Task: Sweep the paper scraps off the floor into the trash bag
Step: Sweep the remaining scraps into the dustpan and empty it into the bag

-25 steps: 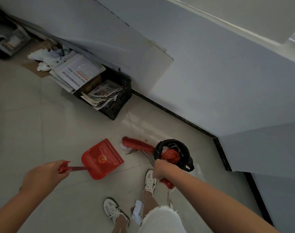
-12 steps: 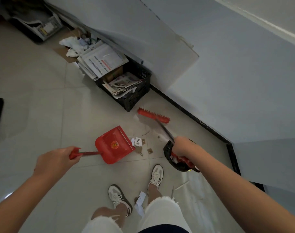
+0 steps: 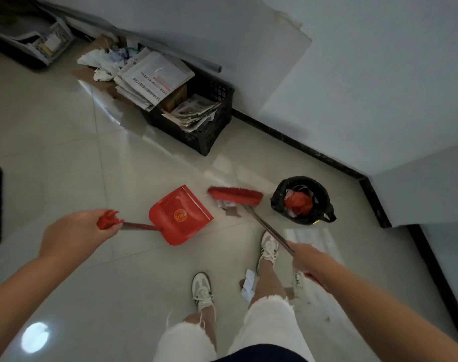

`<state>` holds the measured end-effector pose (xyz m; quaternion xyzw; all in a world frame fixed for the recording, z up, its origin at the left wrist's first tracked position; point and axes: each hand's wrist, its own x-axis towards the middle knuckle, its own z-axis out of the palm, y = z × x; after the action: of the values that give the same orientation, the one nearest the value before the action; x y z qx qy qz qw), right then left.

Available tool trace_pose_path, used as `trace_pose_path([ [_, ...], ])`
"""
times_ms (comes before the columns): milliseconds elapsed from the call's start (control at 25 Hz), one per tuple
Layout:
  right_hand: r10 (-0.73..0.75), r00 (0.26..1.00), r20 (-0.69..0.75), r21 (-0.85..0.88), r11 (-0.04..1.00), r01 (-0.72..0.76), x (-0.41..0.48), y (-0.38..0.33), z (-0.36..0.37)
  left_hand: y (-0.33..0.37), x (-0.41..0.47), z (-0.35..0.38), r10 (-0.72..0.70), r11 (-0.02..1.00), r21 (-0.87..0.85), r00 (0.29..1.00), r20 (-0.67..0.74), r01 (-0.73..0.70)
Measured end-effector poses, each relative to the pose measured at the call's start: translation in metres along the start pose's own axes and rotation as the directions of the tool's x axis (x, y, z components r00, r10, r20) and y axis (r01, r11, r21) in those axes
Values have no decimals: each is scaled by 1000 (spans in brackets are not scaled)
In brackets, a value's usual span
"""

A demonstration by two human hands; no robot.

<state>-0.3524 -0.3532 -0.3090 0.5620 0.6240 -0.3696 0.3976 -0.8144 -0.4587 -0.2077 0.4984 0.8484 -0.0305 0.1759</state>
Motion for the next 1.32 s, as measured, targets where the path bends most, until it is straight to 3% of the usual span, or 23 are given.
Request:
trace_pose_path([
  [120,22,999,-48,-171,985,-29,-40,29,60,-17,-24,-8,25,1000,7,999,22,-26],
  [360,92,996,10,-182,979,-88,-107,99,143,-14,-43,-6,127,987,95,991,39,-130],
  [560,160,982,-103,26,987,-158,-165,148,165,13,-61,24,166,974,150,985,42,-170],
  [680,101,984,-148,163,984,-76,-186,133,175,32,-64,35,177,967,174,981,76,-188],
  [880,86,951,-298,484,872,73,-103,70,126,50,-68,37,186,968,162,981,63,-194],
  [1080,113,980,-161,635,773,15,-16,16,75,49,-55,35,93,995,41,995,27,-94],
  [1200,176,979,-107,610,789,-75,12,15,76,25,-33,50,94,994,-49,995,27,-93],
  [1320,171,983,-66,720,691,-72,21,25,98,8,-14,59,100,994,-38,995,26,-99],
])
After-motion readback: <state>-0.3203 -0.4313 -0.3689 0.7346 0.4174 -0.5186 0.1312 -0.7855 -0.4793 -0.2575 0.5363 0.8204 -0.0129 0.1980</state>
